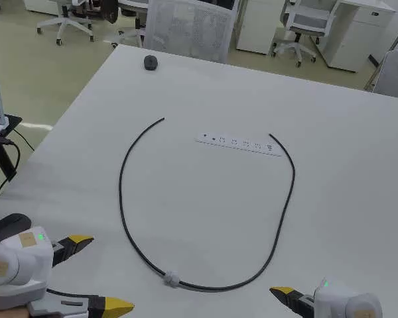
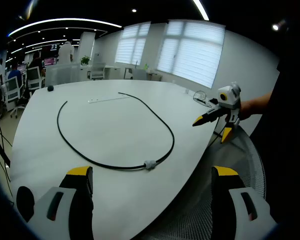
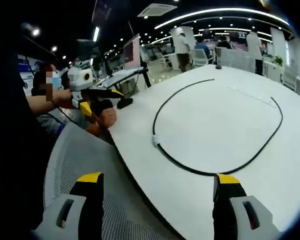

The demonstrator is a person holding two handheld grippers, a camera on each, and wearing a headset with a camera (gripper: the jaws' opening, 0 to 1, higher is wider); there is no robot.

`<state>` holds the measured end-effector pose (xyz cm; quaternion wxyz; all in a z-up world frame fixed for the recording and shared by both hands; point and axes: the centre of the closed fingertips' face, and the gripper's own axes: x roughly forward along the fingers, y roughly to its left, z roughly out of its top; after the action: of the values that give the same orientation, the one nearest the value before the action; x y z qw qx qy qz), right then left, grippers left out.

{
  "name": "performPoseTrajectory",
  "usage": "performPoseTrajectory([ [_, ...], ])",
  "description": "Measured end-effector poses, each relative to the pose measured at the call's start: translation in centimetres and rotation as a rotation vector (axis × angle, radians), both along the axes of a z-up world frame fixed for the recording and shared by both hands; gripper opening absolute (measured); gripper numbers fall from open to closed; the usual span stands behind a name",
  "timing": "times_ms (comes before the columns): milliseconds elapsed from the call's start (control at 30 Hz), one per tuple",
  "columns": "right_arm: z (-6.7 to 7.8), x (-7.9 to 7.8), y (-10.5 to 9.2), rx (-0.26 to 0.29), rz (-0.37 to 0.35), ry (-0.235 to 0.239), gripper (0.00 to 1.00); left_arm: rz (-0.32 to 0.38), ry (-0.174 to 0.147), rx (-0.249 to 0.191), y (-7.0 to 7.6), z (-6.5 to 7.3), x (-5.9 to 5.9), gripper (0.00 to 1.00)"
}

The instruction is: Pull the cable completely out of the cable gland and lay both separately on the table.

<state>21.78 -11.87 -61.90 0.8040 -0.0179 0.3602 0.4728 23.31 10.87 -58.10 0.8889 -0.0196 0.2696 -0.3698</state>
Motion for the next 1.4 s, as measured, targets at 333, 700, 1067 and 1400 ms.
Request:
performPoseTrajectory([
  [333, 0.5, 0.3, -0.2, -0.012, -0.007, -0.012, 0.89, -0.025, -0.005, 0.019, -0.6, -0.4, -0.2, 0.97],
  [700, 0.3, 1.7, 2.2, -0.052, 0.071, -0.047, 0.85, -0.033, -0.015, 0.009, -1.1, -0.5, -1.3, 0.96],
  [1067, 0.0, 4.2, 5.5, -0.095, 0.156, -0.051, 0.76, -0.014, 0.003, -0.012, -1.6, -1.2, -1.9, 0.96],
  [1400, -1.5, 4.9, 8.2, -0.145, 0.213, -0.036, 0.7, 0.019, 0.006, -0.013, -0.5, -1.5, -1.7, 0.95],
])
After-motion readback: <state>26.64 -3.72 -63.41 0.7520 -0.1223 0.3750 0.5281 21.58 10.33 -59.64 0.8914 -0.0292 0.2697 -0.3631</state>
